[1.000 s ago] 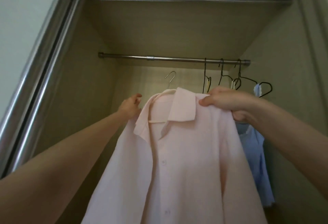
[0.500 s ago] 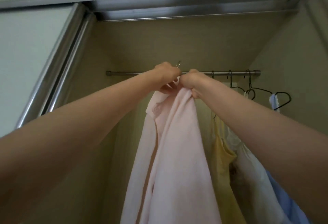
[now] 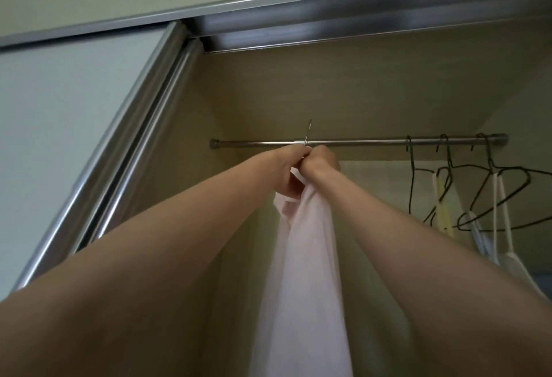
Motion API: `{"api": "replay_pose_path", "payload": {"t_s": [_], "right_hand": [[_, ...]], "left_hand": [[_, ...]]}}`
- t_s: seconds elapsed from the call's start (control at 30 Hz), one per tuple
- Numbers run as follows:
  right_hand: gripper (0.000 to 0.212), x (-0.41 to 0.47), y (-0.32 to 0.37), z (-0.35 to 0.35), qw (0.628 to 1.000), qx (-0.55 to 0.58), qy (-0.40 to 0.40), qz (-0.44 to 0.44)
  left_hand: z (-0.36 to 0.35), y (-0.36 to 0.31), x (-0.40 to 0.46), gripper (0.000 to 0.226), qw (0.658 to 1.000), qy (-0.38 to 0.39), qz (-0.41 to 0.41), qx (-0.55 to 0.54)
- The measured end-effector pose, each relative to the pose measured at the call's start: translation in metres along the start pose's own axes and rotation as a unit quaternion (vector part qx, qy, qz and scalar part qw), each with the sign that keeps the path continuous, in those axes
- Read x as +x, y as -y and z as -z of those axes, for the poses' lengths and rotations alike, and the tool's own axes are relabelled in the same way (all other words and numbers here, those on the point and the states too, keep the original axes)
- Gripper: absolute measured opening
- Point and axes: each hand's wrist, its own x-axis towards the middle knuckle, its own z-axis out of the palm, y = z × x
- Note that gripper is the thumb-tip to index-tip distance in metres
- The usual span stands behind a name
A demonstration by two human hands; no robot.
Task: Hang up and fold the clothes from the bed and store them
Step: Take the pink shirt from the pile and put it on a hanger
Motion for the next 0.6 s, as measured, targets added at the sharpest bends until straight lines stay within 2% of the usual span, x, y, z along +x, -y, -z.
{"api": "replay_pose_path", "payload": {"t_s": [0.1,0.27,0.6], "right_hand": [[0.024,0.010,-0.005,-0.029,1.000,-0.014,-0.014,0.005],[0.024,0.030,-0.008,-0.071,0.999,-0.016,-0.036,0.020],[0.029,0.066,0.009,-0.136,0.998,0.004,-0.054,0.020]], "left_hand": [[0.020,0.014,0.028,0.038,1.000,0.014,-0.003,-0.014],[0.052,0.027,0.068,0.030,0.998,-0.038,-0.046,-0.023],[0.104,0.032,0.091,0.032,0.992,-0.073,-0.089,-0.043]]}}
